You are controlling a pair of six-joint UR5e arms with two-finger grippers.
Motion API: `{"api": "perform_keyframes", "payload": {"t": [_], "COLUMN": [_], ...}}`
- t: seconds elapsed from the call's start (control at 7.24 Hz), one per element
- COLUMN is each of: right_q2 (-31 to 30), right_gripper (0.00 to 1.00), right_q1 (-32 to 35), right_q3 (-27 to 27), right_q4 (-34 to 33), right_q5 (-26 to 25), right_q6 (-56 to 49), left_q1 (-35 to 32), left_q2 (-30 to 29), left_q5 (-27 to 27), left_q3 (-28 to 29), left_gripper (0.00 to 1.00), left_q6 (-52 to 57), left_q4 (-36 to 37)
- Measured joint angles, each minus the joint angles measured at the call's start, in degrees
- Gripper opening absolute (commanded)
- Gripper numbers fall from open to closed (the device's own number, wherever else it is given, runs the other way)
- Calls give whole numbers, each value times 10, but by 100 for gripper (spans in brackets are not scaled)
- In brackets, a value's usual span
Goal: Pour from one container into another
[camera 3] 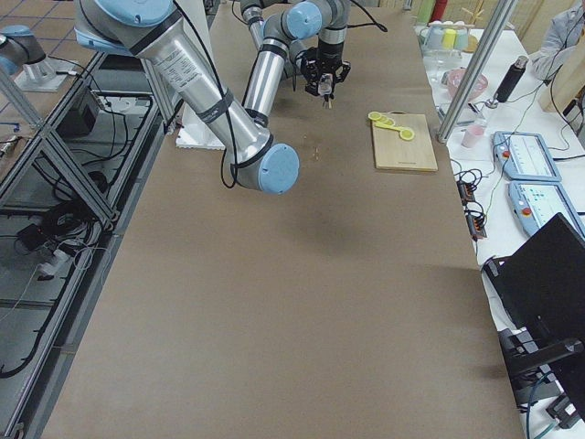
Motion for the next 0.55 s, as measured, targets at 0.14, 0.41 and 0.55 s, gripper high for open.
{"api": "perform_keyframes", "payload": {"t": [0.14,0.41,0.55], "right_q2": [-33,-85,-97], "right_gripper": [0,0,0], "right_q1": [20,57,76], "right_q3": [0,-11,-28], "right_q4": [47,137,178], "right_q5": [27,83,114], "right_q6": [-2,-4,-3], "left_q1": [-11,-47,-62], "left_q2": [1,8,14], "left_q5": [4,7,7], "left_q3": [3,5,6], "left_gripper": [0,0,0], "left_q6": [1,4,4], "left_q4": [1,3,4]}}
